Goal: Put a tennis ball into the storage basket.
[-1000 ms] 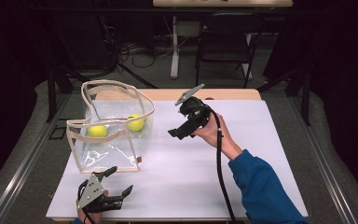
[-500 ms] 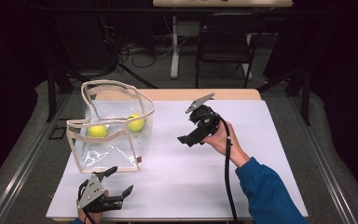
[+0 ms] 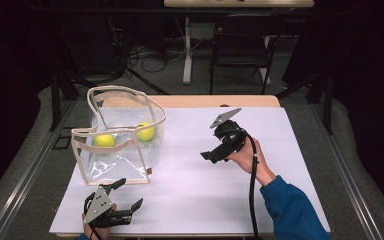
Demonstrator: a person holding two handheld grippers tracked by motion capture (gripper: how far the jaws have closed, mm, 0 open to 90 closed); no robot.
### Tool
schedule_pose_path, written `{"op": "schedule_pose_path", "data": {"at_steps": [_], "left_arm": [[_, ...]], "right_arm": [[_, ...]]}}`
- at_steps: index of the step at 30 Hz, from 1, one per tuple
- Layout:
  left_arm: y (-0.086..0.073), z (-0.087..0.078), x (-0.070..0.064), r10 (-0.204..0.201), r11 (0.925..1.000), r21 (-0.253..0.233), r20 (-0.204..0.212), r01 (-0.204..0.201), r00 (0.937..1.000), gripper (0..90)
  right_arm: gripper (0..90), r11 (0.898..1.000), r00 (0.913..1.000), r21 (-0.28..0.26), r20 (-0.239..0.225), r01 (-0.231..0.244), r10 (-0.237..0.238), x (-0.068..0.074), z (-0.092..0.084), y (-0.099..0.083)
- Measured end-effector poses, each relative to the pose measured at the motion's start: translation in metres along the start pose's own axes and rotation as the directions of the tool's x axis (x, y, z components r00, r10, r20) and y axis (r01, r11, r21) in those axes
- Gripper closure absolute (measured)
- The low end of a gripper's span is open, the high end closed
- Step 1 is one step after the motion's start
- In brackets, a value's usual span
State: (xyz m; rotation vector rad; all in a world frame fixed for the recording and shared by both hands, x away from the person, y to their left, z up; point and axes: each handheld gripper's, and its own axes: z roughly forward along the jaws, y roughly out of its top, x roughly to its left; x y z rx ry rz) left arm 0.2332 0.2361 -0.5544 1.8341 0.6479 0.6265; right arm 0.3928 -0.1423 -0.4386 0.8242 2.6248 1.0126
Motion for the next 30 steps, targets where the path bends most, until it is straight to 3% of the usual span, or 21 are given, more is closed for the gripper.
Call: {"op": "schedule_pose_path", "data": {"at_steps": [30], "left_arm": [[0.000, 0.001, 0.000, 0.003, 1.0000, 0.003, 0.002, -0.003, 1.0000, 15.9]], "right_arm": [[0.0, 0.995, 0.9976, 0.078, 0.031, -0.064, 0.062, -0.002, -0.003, -0.067]]}}
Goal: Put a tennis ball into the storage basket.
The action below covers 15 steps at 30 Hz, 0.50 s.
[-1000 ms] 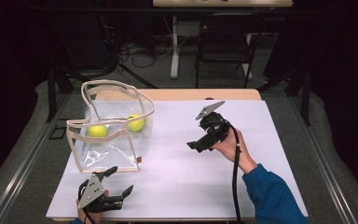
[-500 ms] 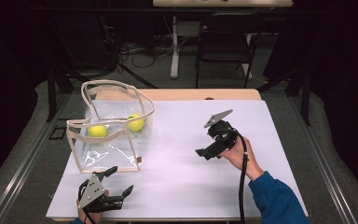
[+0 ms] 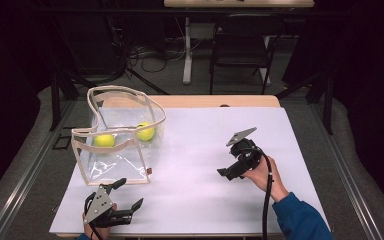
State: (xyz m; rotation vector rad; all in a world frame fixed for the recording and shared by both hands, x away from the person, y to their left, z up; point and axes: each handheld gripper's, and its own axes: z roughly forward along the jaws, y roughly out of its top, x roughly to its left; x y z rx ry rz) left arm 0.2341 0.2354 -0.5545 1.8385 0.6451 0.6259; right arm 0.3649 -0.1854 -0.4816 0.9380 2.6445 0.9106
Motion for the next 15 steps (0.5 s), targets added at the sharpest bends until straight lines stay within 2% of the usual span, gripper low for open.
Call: {"op": "schedule_pose_path", "data": {"at_steps": [5, 15], "left_arm": [[0.000, 0.000, 0.000, 0.001, 1.0000, 0.000, 0.000, -0.001, 1.0000, 15.9], [0.000, 0.000, 0.000, 0.001, 1.0000, -0.001, 0.000, -0.001, 1.0000, 15.9]], "right_arm": [[0.0, 1.000, 1.0000, 0.009, 0.006, 0.000, 0.000, 0.001, -0.001, -0.007], [0.0, 1.000, 0.9997, -0.006, 0.019, -0.012, 0.013, 0.003, -0.004, -0.025]]}}
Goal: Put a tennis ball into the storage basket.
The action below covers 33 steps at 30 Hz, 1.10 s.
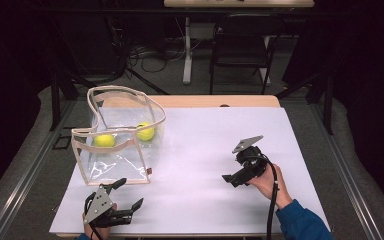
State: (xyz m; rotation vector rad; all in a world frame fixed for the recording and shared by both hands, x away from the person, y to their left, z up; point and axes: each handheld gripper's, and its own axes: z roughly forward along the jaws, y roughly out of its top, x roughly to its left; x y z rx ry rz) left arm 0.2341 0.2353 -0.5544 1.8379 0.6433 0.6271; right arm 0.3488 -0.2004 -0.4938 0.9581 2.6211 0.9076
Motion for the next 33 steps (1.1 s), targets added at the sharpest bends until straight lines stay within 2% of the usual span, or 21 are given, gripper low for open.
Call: {"op": "schedule_pose_path", "data": {"at_steps": [6, 8, 23, 33], "left_arm": [[0.000, 0.000, 0.000, -0.001, 1.0000, 0.001, -0.001, 0.001, 1.0000, 15.9], [0.000, 0.000, 0.000, -0.001, 1.0000, 0.000, -0.002, 0.001, 1.0000, 15.9], [0.000, 0.001, -0.001, -0.001, 1.0000, 0.001, -0.001, 0.001, 1.0000, 15.9], [0.000, 0.001, -0.001, 0.002, 1.0000, 0.003, -0.002, -0.002, 1.0000, 15.9]], "right_arm": [[0.0, 1.000, 0.9998, -0.005, 0.005, -0.019, 0.019, 0.001, -0.004, -0.013], [0.0, 1.000, 0.9997, -0.006, 0.020, -0.018, 0.018, 0.002, -0.005, -0.018], [0.0, 0.998, 0.9983, -0.023, 0.024, -0.052, 0.053, 0.006, -0.013, -0.050], [0.0, 0.994, 0.9945, -0.061, 0.045, -0.092, 0.095, 0.010, -0.017, -0.075]]}}
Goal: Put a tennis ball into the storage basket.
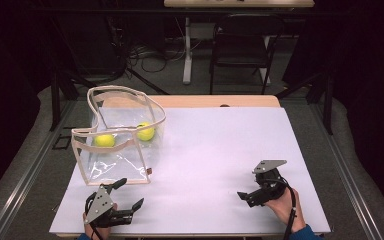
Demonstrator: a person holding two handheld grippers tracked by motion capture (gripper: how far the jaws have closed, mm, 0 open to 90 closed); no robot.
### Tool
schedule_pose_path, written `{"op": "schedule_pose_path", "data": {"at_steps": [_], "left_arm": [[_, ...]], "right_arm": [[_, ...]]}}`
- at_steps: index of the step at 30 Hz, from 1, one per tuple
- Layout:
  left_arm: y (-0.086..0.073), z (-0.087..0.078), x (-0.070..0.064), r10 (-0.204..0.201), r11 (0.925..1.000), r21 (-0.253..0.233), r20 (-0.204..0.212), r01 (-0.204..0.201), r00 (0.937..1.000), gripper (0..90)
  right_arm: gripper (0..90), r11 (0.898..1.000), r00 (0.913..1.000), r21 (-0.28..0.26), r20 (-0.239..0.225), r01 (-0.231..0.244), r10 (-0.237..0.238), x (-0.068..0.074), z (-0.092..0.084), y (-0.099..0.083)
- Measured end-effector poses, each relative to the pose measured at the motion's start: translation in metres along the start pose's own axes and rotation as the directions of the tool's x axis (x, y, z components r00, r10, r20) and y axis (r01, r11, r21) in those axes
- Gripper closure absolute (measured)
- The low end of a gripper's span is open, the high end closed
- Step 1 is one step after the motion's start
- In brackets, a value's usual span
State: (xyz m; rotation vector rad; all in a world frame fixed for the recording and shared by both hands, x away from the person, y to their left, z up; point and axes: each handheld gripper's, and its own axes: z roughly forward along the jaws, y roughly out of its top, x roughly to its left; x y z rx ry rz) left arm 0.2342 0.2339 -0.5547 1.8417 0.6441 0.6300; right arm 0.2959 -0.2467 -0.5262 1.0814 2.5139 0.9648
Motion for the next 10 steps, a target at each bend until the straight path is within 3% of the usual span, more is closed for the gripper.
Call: {"op": "schedule_pose_path", "data": {"at_steps": [10], "left_arm": [[0.001, 0.001, 0.000, 0.006, 1.0000, 0.007, -0.001, -0.006, 1.0000, 15.9]], "right_arm": [[0.0, 0.999, 0.9995, -0.034, 0.010, -0.030, 0.030, 0.004, -0.004, -0.019]]}}
